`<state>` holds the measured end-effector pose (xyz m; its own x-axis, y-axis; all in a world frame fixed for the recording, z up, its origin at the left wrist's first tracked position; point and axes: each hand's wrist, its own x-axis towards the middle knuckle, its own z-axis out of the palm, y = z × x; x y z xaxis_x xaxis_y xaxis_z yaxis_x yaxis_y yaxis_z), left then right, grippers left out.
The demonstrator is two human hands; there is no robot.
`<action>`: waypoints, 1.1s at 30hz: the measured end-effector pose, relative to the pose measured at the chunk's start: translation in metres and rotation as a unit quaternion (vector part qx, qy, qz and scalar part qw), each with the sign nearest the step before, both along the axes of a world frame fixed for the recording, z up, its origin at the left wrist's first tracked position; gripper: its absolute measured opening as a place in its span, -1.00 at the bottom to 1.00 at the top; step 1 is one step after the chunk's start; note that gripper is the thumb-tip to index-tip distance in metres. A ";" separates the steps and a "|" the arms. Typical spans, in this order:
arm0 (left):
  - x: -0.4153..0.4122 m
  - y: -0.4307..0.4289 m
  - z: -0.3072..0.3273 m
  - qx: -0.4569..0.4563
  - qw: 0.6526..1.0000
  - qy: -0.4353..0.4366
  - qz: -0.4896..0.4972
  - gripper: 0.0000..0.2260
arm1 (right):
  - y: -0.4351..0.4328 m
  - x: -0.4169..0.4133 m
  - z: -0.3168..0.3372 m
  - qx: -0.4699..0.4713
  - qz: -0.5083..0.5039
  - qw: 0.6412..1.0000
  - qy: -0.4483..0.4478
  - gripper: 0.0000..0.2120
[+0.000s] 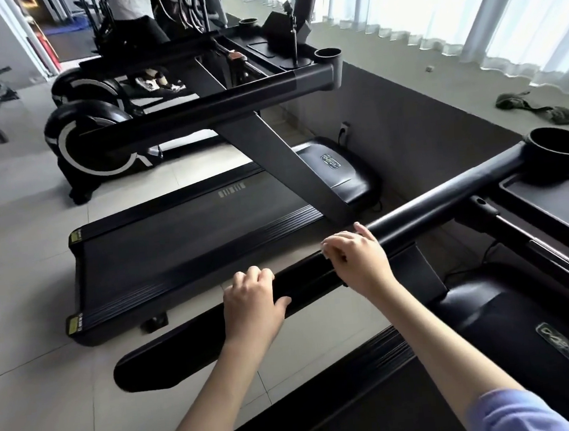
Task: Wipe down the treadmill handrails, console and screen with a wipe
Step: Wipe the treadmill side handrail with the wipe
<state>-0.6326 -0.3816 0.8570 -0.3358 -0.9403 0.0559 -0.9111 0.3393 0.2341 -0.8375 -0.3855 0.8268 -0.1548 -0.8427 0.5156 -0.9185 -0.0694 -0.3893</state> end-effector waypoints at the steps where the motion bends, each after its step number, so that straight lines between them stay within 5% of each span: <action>1: 0.000 0.000 0.000 0.000 1.000 0.000 0.000 -0.61 | -0.002 -0.008 0.002 0.008 -0.014 1.000 0.011 -0.84; 5: -0.001 0.000 0.001 -0.003 1.000 -0.014 -0.004 -0.61 | -0.008 -0.017 0.006 0.025 -0.100 0.994 -0.026 -0.80; 10: -0.009 -0.002 0.007 -0.013 0.998 -0.058 -0.026 -0.66 | 0.020 0.012 -0.015 -0.031 0.008 0.999 0.003 -0.77; 18: -0.040 -0.011 0.005 0.010 0.990 0.023 -0.137 -0.50 | 0.028 -0.005 -0.027 -0.036 -0.068 0.995 -0.068 -0.61; 24: -0.048 -0.012 -0.010 -0.039 0.992 0.035 -0.112 -0.58 | 0.038 -0.017 -0.037 -0.058 -0.024 0.998 -0.008 -0.64; 29: -0.053 -0.012 -0.016 -0.084 0.991 0.052 -0.092 -0.54 | 0.031 -0.022 -0.037 -0.076 -0.100 0.989 -0.081 -0.63; 33: -0.056 -0.009 -0.018 -0.096 0.991 0.053 -0.073 -0.55 | 0.035 -0.014 -0.039 -0.089 -0.024 0.995 -0.038 -0.66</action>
<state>-0.6890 -0.3905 0.8389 -0.4501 -0.8507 0.2713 -0.8228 0.5132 0.2441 -0.8511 -0.3508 0.7874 -0.2381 -0.7293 0.6414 -0.8904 -0.0998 -0.4440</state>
